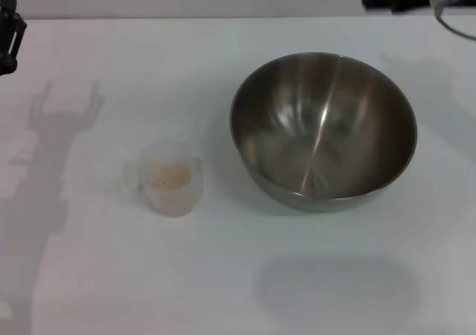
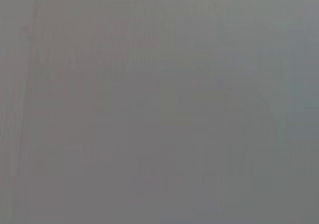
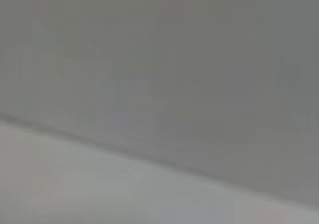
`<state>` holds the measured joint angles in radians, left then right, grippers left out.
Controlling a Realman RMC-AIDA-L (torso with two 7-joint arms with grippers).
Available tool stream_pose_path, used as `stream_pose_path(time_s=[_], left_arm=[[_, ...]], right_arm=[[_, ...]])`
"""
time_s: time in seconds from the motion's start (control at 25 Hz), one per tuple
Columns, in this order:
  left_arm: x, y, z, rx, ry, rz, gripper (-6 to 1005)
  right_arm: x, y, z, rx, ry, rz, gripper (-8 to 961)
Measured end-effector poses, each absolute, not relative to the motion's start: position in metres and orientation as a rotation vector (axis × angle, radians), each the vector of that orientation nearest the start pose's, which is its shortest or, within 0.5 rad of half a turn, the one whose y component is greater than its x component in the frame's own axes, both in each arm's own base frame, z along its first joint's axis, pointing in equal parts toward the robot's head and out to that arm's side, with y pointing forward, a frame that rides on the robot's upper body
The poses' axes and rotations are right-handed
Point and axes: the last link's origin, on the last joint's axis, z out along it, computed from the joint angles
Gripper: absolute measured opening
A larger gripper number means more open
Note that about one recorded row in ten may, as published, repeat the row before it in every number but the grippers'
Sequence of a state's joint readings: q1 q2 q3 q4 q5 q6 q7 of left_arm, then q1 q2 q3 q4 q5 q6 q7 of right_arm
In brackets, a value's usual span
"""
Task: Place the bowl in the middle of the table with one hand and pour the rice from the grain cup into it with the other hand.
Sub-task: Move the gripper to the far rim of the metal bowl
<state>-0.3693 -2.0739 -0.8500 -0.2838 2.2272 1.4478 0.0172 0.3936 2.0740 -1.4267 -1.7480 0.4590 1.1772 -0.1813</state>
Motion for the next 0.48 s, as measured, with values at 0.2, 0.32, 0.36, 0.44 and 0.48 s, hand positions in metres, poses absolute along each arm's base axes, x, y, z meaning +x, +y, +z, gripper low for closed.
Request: stream_pose_path(time_s=[0.2,0.32,0.36,0.44,0.48], left_arm=[[-0.295,0.314,0.013,-1.411,-0.273,-0.861,808],[-0.294,0.315,0.013,-1.412,-0.269,-0.86,808],[-0.294,0.315,0.014,-1.413,-0.267,-0.859,808],[-0.294,0.316,0.014,-1.414,-0.265,-0.858,808],[-0.294,0.316,0.014,-1.414,-0.265,-0.857,808]], right_arm=[[0.157,0.371,0.065,-2.14,1.014,-0.057,704],[0.167,0.374,0.061,-2.158,1.061,-0.124,704],[0.17,0.375,0.06,-2.162,1.073,-0.143,703],[0.175,0.376,0.056,-2.172,1.088,-0.176,703],[0.176,0.377,0.055,-2.177,1.09,-0.185,703]])
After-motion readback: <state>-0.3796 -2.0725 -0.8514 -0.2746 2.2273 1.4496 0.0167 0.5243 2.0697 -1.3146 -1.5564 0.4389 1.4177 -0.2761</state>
